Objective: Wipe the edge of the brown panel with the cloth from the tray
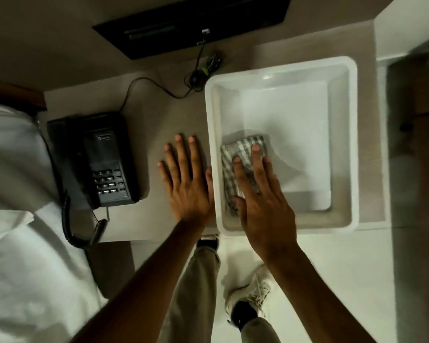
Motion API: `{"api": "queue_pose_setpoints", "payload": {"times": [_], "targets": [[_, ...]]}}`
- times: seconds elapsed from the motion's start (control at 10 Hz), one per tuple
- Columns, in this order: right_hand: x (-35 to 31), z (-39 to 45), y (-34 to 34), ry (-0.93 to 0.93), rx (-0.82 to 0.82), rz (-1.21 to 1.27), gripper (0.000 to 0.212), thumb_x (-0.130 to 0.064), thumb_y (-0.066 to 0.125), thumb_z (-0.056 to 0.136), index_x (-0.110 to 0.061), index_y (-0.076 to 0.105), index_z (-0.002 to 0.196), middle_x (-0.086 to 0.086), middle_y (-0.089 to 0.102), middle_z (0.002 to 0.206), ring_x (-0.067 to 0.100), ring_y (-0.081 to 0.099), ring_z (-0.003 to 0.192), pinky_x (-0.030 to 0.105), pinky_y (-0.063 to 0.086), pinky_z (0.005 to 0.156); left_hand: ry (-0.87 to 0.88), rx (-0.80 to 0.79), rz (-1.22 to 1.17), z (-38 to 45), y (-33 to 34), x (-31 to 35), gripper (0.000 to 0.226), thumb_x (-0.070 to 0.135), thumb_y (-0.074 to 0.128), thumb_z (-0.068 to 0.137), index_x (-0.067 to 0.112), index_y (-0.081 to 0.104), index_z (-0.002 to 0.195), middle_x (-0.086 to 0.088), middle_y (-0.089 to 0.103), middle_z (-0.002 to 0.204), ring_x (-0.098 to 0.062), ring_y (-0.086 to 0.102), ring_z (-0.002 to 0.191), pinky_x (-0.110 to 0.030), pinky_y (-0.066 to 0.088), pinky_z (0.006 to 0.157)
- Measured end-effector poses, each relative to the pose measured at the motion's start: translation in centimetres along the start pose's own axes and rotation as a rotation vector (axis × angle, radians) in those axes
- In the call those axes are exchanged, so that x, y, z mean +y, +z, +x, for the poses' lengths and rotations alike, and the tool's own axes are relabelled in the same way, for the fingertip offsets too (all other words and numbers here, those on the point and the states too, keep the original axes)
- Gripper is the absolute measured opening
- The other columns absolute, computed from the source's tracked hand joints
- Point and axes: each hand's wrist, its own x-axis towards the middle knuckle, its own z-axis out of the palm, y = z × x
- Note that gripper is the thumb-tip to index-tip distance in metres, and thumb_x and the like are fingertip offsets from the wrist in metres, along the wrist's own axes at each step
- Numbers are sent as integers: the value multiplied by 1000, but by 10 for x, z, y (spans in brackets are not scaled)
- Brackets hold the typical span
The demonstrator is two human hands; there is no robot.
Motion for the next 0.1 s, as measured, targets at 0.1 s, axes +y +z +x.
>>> {"api": "queue_pose_setpoints", "payload": {"times": [0.1], "targets": [[-17,-30,-54,-46,64,19,68,-42,43,110,-31,12,169,3,-6,181,23,0,168,49,42,125,52,1,-80,-3,-47,6,77,51,32,115,21,1,178,-10,-5,187,-36,-7,174,-62,0,142]]}}
